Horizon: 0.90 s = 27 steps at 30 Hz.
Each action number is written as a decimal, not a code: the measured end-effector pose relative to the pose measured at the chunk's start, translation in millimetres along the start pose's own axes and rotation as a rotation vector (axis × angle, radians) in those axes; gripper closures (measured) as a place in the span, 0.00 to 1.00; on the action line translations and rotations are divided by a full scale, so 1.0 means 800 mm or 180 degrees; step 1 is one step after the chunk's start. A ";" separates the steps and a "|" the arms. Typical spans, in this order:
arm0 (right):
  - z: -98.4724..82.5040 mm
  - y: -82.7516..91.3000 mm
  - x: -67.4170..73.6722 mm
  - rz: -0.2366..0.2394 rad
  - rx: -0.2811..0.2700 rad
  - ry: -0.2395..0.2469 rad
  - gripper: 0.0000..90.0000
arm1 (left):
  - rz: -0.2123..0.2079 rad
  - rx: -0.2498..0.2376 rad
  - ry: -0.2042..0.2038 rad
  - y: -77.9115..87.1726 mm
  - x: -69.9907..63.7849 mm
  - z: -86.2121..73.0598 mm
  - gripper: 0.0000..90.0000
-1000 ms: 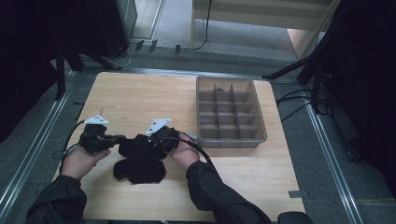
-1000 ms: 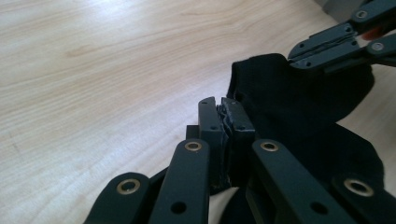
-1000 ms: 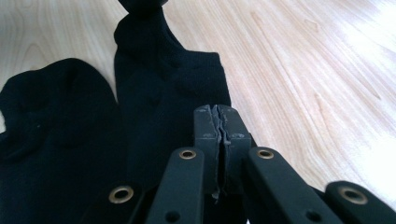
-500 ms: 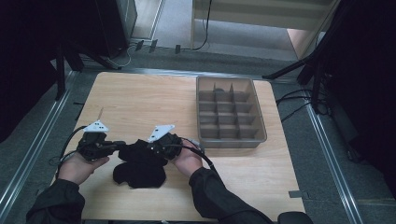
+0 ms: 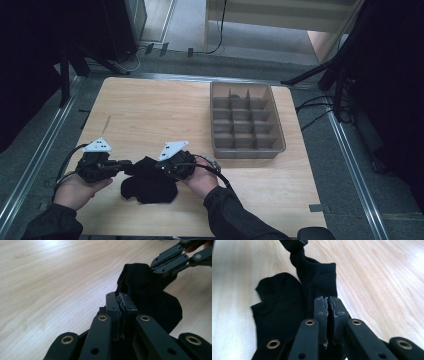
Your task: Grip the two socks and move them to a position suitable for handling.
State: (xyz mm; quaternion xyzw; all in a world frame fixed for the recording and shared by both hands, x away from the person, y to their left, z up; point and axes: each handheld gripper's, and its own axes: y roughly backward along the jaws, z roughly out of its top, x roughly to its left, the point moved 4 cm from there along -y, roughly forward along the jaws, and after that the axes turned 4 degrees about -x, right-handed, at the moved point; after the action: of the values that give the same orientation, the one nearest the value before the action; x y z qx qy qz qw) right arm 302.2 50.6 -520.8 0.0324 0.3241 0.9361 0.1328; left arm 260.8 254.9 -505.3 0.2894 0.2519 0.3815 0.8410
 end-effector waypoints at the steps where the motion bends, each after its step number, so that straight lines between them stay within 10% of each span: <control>1: -0.001 0.000 0.003 0.0038 0.0013 -0.0024 0.92 | 0.0018 -0.0003 -0.0011 0.002 -0.001 -0.003 0.96; 27: 0.002 0.043 0.028 0.0185 -0.0059 -0.0216 0.84 | 0.0040 0.0090 0.0185 0.011 -0.003 -0.032 0.85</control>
State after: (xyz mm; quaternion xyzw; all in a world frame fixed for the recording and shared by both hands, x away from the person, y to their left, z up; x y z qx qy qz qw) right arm 273.1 31.5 -499.3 0.0723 0.3095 0.9409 0.1167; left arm 238.3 265.6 -516.8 0.2916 0.2797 0.3914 0.8267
